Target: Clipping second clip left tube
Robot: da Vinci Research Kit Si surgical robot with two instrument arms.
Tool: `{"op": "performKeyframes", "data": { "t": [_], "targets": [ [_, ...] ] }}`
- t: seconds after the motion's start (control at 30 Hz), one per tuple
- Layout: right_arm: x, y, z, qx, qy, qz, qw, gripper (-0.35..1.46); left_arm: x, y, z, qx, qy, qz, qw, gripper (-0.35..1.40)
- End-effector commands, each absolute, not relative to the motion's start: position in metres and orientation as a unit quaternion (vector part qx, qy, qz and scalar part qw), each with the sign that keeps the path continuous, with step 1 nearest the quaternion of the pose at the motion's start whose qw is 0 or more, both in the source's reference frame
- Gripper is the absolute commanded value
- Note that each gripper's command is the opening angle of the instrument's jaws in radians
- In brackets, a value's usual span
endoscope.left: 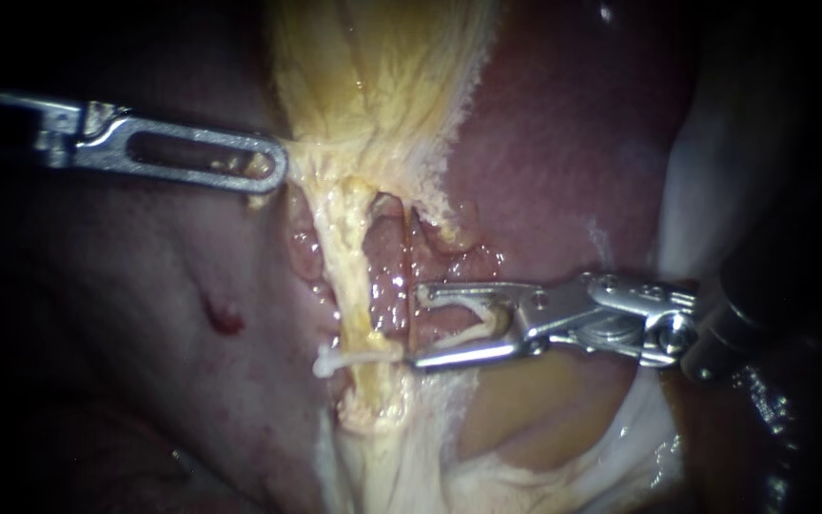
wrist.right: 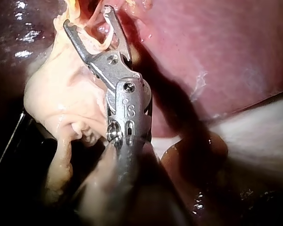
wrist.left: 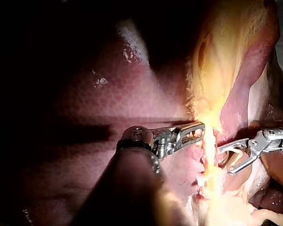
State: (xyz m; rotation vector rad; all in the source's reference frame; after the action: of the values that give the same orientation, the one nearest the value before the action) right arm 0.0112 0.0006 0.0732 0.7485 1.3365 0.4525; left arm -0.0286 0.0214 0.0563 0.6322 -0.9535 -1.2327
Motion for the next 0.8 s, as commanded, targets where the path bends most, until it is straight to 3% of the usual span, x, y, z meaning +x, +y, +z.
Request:
{"op": "performKeyframes", "data": {
  "t": [0.03,0.47,0.8],
  "targets": [
    [0.0111,0.0007,0.073,0.335,0.6,0.202,0.698,0.5,-0.0286,0.0214,0.0563,0.28,-0.423,-0.546,0.667,-0.35],
    [0.0113,0.0006,0.0706,0.334,0.602,0.193,0.699,0.5,-0.0286,0.0214,0.0563,0.279,-0.422,-0.547,0.667,-0.35],
    [0.0136,0.0005,0.0708,0.328,0.604,0.197,0.7,0.5,-0.0286,0.0214,0.0563,0.279,-0.422,-0.547,0.667,-0.35]
  ]
}}
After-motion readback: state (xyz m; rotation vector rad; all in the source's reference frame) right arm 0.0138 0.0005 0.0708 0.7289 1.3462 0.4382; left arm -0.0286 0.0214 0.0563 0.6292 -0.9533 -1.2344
